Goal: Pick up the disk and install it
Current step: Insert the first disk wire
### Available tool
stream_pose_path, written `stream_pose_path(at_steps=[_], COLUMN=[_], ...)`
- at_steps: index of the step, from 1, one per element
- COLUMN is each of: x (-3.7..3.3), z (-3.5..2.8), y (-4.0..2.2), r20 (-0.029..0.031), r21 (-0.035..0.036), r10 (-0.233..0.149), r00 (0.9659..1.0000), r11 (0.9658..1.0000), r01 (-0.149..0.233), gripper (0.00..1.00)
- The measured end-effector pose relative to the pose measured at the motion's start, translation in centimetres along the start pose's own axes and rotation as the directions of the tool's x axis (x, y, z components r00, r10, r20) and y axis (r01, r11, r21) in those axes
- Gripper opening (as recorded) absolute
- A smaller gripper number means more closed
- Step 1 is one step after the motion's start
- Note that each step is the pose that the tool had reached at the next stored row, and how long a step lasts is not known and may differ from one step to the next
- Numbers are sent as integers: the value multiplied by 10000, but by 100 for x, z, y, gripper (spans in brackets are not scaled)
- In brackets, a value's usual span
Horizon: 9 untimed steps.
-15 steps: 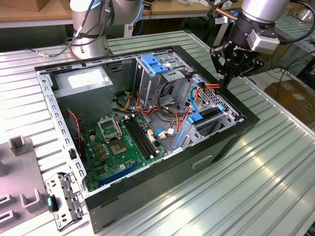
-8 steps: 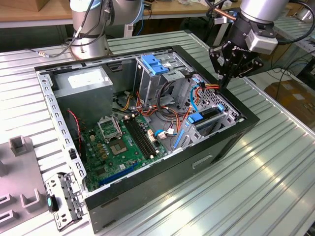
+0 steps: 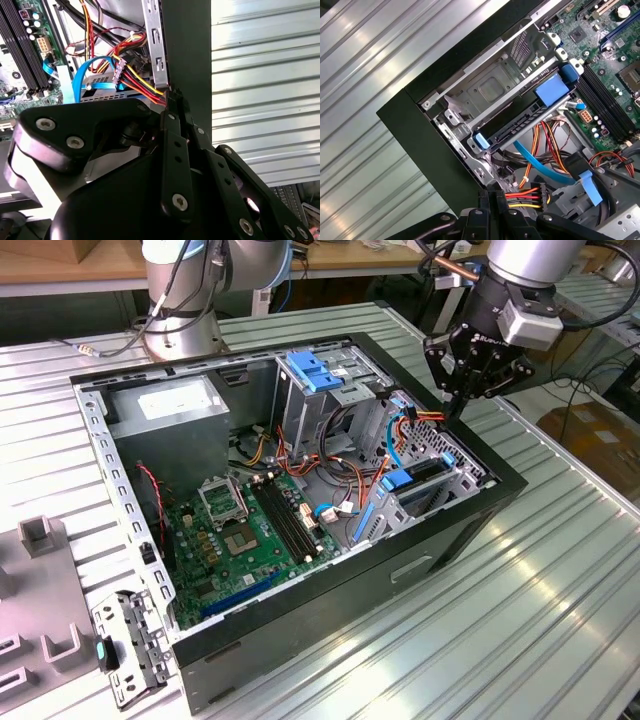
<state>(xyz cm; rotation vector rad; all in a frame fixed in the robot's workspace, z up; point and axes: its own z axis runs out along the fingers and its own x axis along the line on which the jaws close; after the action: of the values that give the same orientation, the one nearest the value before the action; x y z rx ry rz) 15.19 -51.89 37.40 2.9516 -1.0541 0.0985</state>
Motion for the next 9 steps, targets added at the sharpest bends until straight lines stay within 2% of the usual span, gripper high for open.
stream_pose_path(at_steps=[7, 9], x=[-10, -11], z=[-1, -1], y=[9, 10], r20=[-7, -13], r21=[-27, -42], r10=[446, 703], r00=[9990, 9975], r11=[9990, 9975], r01=[-446, -703], gripper=[16, 16])
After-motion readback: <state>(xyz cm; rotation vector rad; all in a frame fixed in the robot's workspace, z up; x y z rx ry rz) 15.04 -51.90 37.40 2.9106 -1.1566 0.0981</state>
